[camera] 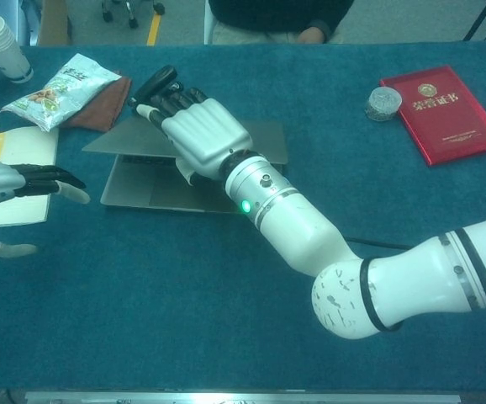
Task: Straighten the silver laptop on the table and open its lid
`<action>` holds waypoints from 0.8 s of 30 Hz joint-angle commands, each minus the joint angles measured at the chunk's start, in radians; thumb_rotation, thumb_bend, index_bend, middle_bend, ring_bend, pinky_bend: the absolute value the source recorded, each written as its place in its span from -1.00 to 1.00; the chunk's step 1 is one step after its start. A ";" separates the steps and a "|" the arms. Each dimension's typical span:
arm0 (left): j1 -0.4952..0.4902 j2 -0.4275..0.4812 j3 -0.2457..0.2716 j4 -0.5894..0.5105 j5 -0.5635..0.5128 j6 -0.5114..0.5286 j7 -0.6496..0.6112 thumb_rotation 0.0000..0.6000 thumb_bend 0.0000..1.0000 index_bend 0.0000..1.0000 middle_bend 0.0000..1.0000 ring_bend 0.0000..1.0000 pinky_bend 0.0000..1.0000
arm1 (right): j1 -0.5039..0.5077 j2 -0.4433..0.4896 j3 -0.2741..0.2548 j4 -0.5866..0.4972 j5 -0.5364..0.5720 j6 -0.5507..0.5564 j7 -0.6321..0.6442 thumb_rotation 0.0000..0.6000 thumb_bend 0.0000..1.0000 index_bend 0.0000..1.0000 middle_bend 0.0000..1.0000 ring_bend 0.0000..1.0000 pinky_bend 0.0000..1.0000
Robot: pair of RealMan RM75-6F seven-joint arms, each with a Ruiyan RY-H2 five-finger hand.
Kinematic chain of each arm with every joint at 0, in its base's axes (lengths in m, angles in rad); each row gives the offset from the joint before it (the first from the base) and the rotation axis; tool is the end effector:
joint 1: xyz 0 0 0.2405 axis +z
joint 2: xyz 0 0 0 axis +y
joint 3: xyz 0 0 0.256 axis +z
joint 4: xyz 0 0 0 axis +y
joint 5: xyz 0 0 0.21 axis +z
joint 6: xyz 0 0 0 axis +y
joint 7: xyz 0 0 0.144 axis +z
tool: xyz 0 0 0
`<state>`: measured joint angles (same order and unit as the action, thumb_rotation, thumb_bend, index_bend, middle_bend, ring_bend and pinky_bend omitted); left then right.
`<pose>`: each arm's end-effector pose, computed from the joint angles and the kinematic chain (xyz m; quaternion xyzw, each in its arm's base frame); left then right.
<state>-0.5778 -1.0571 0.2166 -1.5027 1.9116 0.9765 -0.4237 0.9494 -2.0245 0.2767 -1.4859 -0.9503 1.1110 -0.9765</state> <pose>-0.2741 0.2348 0.0865 -0.8460 -0.4018 -0.2483 0.2473 0.0142 -0.2787 -0.1193 0.7988 -0.2578 0.3835 0.3851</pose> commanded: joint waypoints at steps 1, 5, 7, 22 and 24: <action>-0.013 -0.014 0.005 0.006 -0.004 -0.012 -0.004 0.66 -0.45 -0.72 -0.85 -0.96 -0.84 | 0.001 0.001 0.000 -0.002 0.004 0.001 0.000 1.00 -0.02 -1.00 -1.00 -1.00 -0.96; -0.034 -0.040 0.009 0.019 -0.009 -0.028 -0.007 0.66 -0.45 -0.72 -0.86 -0.96 -0.84 | 0.005 0.004 -0.002 -0.004 0.006 0.006 -0.001 1.00 -0.02 -1.00 -1.00 -1.00 -0.96; -0.044 -0.054 0.009 0.027 -0.015 -0.038 -0.008 0.66 -0.45 -0.72 -0.86 -0.96 -0.85 | 0.007 0.004 -0.003 -0.004 0.008 0.008 -0.001 1.00 -0.02 -1.00 -1.00 -1.00 -0.96; -0.090 -0.150 0.026 0.099 -0.065 -0.093 -0.034 0.66 -0.45 -0.72 -0.86 -0.97 -0.85 | 0.019 -0.003 -0.010 0.005 0.010 0.009 0.012 1.00 -0.02 -1.00 -1.00 -1.00 -0.96; -0.094 -0.157 0.029 0.106 -0.072 -0.098 -0.037 0.65 -0.45 -0.72 -0.86 -0.97 -0.85 | 0.020 -0.003 -0.011 0.005 0.010 0.009 0.014 1.00 -0.02 -1.00 -1.00 -1.00 -0.96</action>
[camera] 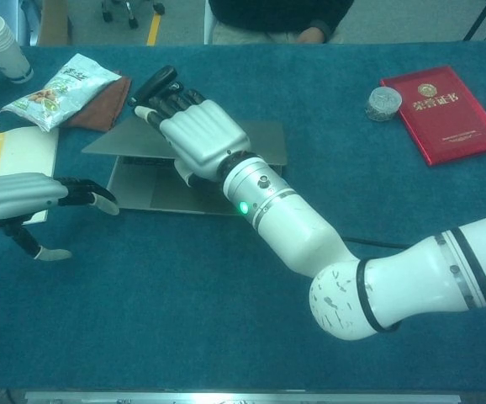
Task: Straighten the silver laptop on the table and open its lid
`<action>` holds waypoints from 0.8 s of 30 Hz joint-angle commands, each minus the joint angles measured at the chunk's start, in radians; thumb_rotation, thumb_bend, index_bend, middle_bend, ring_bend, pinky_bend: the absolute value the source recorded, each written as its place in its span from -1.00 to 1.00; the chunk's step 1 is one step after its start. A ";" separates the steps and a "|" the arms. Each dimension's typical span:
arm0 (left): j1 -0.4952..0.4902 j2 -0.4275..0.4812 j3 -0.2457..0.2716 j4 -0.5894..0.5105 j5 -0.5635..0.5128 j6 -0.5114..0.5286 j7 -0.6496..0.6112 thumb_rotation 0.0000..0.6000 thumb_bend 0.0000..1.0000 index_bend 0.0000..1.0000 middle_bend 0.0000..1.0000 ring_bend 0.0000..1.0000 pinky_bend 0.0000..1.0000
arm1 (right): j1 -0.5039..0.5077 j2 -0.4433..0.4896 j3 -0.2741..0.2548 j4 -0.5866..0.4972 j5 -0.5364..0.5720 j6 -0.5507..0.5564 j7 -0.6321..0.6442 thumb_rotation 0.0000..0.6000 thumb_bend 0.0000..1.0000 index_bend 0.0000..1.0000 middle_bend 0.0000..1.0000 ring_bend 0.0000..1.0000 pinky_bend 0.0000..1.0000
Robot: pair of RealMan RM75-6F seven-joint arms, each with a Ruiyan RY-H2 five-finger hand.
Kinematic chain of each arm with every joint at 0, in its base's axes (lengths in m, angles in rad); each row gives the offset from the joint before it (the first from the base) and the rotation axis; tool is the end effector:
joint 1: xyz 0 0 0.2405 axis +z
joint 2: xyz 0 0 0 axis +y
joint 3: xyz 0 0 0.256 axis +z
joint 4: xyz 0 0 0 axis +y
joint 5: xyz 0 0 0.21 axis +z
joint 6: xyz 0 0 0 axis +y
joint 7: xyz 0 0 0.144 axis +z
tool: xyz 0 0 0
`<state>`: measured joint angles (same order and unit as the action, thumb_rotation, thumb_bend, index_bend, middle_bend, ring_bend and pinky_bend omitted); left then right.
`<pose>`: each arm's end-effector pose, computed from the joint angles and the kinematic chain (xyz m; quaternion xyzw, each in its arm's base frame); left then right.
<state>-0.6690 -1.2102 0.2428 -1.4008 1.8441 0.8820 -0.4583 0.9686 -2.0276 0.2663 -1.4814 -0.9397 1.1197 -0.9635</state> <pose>-0.2726 0.2553 0.0398 -0.8523 -0.4183 -0.2223 0.2218 0.0164 -0.2775 -0.1214 0.8002 -0.2580 0.3844 0.3813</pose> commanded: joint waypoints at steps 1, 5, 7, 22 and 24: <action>-0.006 -0.008 0.005 0.008 -0.008 -0.007 -0.005 0.64 -0.45 -0.72 -0.86 -0.97 -0.85 | 0.001 0.000 -0.001 0.001 -0.001 0.000 0.001 1.00 -0.02 -1.00 -1.00 -1.00 -0.96; -0.011 -0.020 0.013 0.018 -0.017 -0.012 -0.011 0.63 -0.44 -0.72 -0.86 -0.97 -0.85 | 0.003 -0.001 -0.003 0.005 0.002 -0.002 0.004 1.00 -0.02 -1.00 -1.00 -1.00 -0.96; -0.013 -0.024 0.018 0.022 -0.020 -0.012 -0.012 0.61 -0.44 -0.72 -0.86 -0.97 -0.85 | 0.003 -0.002 -0.005 0.009 0.004 -0.003 0.007 1.00 -0.02 -1.00 -1.00 -1.00 -0.96; -0.020 -0.034 0.039 0.027 -0.039 -0.004 0.001 0.40 -0.45 -0.72 -0.86 -0.98 -0.85 | 0.003 -0.002 -0.004 0.034 0.016 -0.003 0.016 1.00 -0.02 -1.00 -1.00 -1.00 -0.96; -0.021 -0.033 0.042 0.026 -0.041 -0.003 0.003 0.40 -0.45 -0.72 -0.86 -0.98 -0.85 | 0.002 0.002 -0.002 0.032 0.015 0.000 0.017 1.00 -0.02 -1.00 -1.00 -1.00 -0.96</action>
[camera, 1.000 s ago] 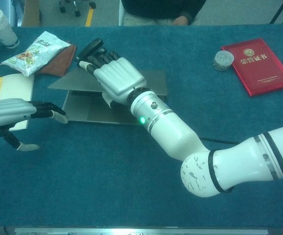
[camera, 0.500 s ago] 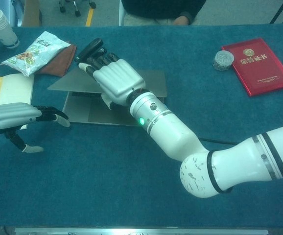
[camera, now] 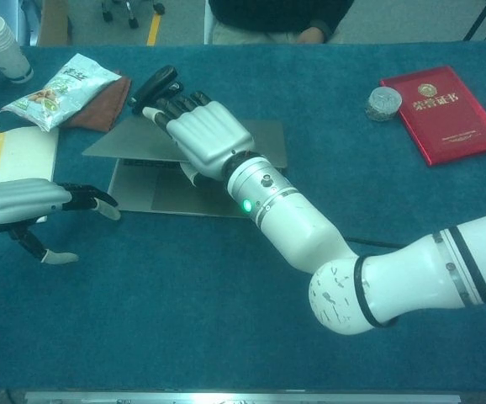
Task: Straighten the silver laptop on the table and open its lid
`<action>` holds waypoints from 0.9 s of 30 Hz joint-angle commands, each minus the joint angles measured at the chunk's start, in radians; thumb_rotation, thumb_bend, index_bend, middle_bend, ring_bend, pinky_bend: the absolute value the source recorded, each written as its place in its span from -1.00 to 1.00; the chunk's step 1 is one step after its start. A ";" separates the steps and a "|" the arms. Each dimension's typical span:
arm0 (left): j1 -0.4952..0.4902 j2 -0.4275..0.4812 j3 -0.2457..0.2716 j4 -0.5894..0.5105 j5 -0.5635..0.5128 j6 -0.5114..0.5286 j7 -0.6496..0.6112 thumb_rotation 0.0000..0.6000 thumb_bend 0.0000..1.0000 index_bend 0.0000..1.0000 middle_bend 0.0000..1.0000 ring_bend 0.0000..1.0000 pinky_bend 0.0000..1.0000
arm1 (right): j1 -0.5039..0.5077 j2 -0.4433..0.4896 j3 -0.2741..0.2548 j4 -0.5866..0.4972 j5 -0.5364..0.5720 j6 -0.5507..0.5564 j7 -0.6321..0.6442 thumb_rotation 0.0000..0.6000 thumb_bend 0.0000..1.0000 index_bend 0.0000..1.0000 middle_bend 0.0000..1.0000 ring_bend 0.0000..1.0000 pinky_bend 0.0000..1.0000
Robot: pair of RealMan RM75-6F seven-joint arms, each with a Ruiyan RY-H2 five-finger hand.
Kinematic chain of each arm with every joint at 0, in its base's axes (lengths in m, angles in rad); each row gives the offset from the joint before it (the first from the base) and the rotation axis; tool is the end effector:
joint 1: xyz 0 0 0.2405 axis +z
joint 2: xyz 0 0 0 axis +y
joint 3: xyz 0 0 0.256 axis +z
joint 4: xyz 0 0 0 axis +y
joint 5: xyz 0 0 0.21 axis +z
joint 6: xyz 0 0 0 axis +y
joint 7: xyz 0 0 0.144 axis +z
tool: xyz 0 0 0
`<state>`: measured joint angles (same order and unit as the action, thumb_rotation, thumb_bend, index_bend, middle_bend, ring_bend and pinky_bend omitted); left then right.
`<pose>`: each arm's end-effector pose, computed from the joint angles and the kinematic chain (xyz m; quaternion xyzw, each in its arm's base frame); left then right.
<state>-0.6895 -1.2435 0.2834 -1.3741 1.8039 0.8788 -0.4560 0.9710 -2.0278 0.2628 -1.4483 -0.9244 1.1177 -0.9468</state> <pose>-0.2786 0.2549 0.0314 -0.8519 -0.4262 -0.2088 0.2213 0.0089 -0.2842 -0.1238 0.7980 -0.2637 0.3758 0.3905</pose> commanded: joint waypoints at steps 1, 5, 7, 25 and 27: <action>-0.001 0.001 0.002 -0.001 -0.002 0.001 0.002 0.39 -0.45 -0.72 -0.86 -0.98 -0.85 | 0.000 0.003 0.004 -0.001 0.000 0.003 0.001 1.00 -0.02 -1.00 -1.00 -1.00 -0.96; -0.001 0.002 0.005 -0.002 -0.007 0.003 0.006 0.38 -0.45 -0.72 -0.86 -0.98 -0.85 | 0.001 0.015 0.021 -0.005 0.000 0.011 0.005 1.00 -0.02 -1.00 -1.00 -1.00 -0.96; -0.002 0.002 0.007 -0.003 -0.009 0.002 0.008 0.39 -0.45 -0.72 -0.86 -0.98 -0.85 | 0.004 0.023 0.029 -0.007 0.001 0.013 0.004 1.00 -0.02 -1.00 -1.00 -1.00 -0.96; -0.002 0.007 0.013 -0.016 -0.029 0.004 0.030 0.36 -0.45 -0.72 -0.86 -0.98 -0.85 | 0.041 0.121 0.130 -0.007 0.038 0.027 0.008 1.00 -0.02 -1.00 -1.00 -1.00 -0.96; -0.004 0.007 0.013 -0.018 -0.031 0.002 0.033 0.37 -0.45 -0.72 -0.86 -0.98 -0.85 | 0.045 0.130 0.136 0.000 0.043 0.026 0.009 1.00 -0.02 -1.00 -1.00 -1.00 -0.96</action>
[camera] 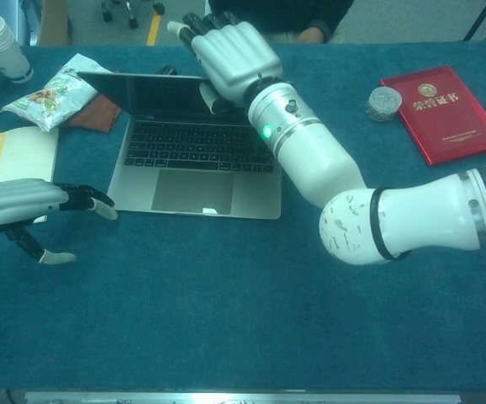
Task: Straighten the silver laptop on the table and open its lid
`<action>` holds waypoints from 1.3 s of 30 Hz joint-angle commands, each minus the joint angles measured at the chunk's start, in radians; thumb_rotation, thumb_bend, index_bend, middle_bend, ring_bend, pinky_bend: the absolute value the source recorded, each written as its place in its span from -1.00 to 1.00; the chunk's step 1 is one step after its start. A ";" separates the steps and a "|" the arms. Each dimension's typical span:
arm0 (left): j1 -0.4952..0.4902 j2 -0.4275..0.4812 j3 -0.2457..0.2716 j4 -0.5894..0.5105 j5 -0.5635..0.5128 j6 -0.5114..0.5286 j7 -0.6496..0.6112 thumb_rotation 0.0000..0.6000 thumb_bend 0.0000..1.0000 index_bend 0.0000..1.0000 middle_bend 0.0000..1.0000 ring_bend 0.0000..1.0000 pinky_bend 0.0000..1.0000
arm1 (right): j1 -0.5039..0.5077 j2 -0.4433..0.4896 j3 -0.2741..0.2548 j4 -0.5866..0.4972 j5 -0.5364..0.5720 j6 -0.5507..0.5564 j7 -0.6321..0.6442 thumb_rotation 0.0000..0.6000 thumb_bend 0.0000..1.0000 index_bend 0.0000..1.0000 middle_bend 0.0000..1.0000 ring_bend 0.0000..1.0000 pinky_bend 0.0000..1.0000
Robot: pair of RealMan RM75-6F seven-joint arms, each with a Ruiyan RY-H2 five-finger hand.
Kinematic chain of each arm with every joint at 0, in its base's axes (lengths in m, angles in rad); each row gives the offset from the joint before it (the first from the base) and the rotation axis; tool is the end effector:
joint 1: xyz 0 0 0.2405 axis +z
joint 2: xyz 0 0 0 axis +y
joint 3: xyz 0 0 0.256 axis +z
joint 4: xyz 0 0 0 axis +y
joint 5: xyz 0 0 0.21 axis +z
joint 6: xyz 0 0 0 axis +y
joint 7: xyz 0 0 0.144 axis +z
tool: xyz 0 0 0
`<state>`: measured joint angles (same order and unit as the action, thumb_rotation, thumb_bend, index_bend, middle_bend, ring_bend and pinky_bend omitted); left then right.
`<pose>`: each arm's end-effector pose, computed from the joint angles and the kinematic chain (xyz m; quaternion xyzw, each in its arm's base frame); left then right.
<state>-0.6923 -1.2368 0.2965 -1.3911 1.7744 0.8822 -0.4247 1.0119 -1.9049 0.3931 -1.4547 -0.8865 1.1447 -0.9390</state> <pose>-0.2795 0.2529 0.0331 -0.8514 -0.4255 -0.2052 0.2278 0.0130 -0.3427 -0.0691 0.7450 -0.2625 0.4052 0.4603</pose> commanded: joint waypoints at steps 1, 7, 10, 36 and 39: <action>-0.002 0.000 0.000 -0.003 -0.003 -0.003 0.004 0.36 -0.45 -0.72 -0.86 -0.98 -0.85 | 0.006 0.013 0.008 0.010 0.012 -0.003 0.002 1.00 -0.02 -1.00 -1.00 -1.00 -0.96; -0.003 0.006 -0.004 -0.012 -0.012 -0.005 0.015 0.38 -0.45 -0.72 -0.86 -0.98 -0.85 | 0.019 0.030 0.023 0.032 0.034 -0.004 0.015 1.00 -0.02 -1.00 -1.00 -1.00 -0.96; -0.004 0.009 -0.005 -0.017 -0.016 -0.008 0.020 0.37 -0.45 -0.72 -0.86 -0.98 -0.85 | 0.026 0.036 0.025 0.045 0.040 -0.007 0.019 1.00 -0.02 -1.00 -1.00 -1.00 -0.96; -0.004 0.011 -0.011 -0.029 -0.041 -0.029 0.048 0.36 -0.45 -0.72 -0.86 -0.98 -0.85 | 0.091 0.032 0.065 0.300 0.130 -0.065 0.102 1.00 -0.03 -1.00 -1.00 -1.00 -0.96; -0.005 0.013 -0.013 -0.032 -0.045 -0.031 0.051 0.36 -0.45 -0.72 -0.86 -0.98 -0.85 | 0.098 0.029 0.068 0.334 0.139 -0.071 0.108 1.00 -0.03 -1.00 -1.00 -1.00 -0.96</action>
<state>-0.6973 -1.2238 0.2838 -1.4231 1.7293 0.8509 -0.3733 1.1050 -1.8736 0.4588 -1.1330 -0.7537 1.0787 -0.8361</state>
